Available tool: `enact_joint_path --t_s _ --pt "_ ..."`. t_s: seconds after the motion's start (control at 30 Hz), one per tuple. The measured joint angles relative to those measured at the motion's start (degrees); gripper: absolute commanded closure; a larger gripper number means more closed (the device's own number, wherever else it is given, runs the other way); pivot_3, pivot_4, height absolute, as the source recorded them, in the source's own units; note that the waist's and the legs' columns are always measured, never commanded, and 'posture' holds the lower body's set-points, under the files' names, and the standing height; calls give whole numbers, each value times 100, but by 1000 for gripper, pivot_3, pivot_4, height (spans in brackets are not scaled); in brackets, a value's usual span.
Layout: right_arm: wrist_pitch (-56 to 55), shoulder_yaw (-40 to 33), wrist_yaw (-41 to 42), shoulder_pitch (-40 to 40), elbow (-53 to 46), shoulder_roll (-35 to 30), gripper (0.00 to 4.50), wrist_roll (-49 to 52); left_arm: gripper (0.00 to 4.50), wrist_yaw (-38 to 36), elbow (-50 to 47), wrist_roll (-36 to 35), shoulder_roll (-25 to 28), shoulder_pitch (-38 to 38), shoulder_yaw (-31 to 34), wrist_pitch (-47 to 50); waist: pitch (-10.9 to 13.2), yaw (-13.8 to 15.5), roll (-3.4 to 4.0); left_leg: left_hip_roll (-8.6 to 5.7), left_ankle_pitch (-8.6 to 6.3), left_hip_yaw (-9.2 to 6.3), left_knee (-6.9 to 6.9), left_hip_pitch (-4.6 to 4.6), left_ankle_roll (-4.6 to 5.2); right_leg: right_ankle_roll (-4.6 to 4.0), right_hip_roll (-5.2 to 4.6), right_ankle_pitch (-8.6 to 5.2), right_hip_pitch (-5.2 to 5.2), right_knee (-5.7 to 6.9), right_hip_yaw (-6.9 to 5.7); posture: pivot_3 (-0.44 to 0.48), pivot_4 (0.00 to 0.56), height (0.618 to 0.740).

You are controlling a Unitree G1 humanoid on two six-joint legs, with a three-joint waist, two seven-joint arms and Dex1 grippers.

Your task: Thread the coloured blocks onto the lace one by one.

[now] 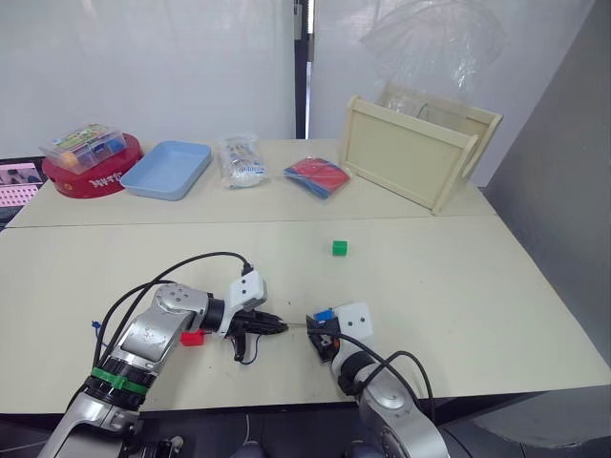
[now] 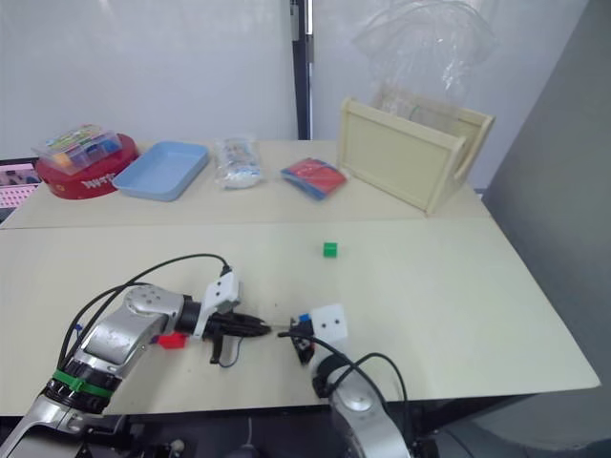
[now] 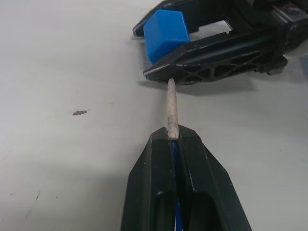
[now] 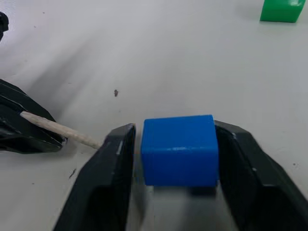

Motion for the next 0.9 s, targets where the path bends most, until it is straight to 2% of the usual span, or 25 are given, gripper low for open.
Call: enact_joint_path --t_s 0.07,0.1,0.2,0.3,0.37,0.5,0.57,0.67,0.9 --pt "94 -108 121 -27 -177 -139 165 84 4500 -4 -5 -1 23 2 1 1 0 3 0 0 0 0 0 -1 0 0 0 0 0 -1 0 0 150 740" --pt "255 -178 261 -90 -369 -311 13 157 4500 -9 -16 -4 49 12 2 2 0 3 0 -1 0 0 1 -2 0 0 0 0 0 0 0 0 150 740" --pt "631 -365 594 -364 -821 -626 13 372 4500 -6 -36 -4 78 41 3 7 0 3 0 0 0 0 0 1 0 0 1 0 0 1 -1 0 150 740" --pt "1338 -469 1365 -817 -1260 -1325 13 955 4500 -6 -96 -14 78 74 3 13 0 -6 0 0 0 -1 1 2 0 0 2 0 5 0 -2 0 150 740" --pt "1834 -508 2351 -1352 -1328 -2229 13 1538 4500 -3 -152 -42 81 111 12 46 3 -1 2 -3 0 -1 4 6 1 0 -2 0 16 -8 -3 0 150 740" --pt "1987 -513 3816 -2320 -809 -3491 13 1955 4500 7 -305 -145 89 178 36 188 3 11 0 -2 -3 -3 7 13 6 0 0 0 26 -15 -7 0 150 740" --pt "1757 -370 4313 -2690 -314 -3806 13 1882 4500 19 -367 -195 94 188 40 231 3 11 0 -3 -4 -2 10 10 7 0 -1 0 26 -19 -6 0 150 740" --pt "1185 -40 4875 -3076 420 -3995 13 1607 4500 41 -416 -227 99 201 45 238 3 10 -1 -3 -4 -2 13 7 8 0 -1 0 25 -21 -6 0 150 740" --pt "48 249 5589 -3486 1712 -3842 13 1093 4500 183 -556 -238 108 384 67 248 3 8 0 -2 -4 -1 15 5 8 0 -1 0 24 -21 -6 0 150 740"
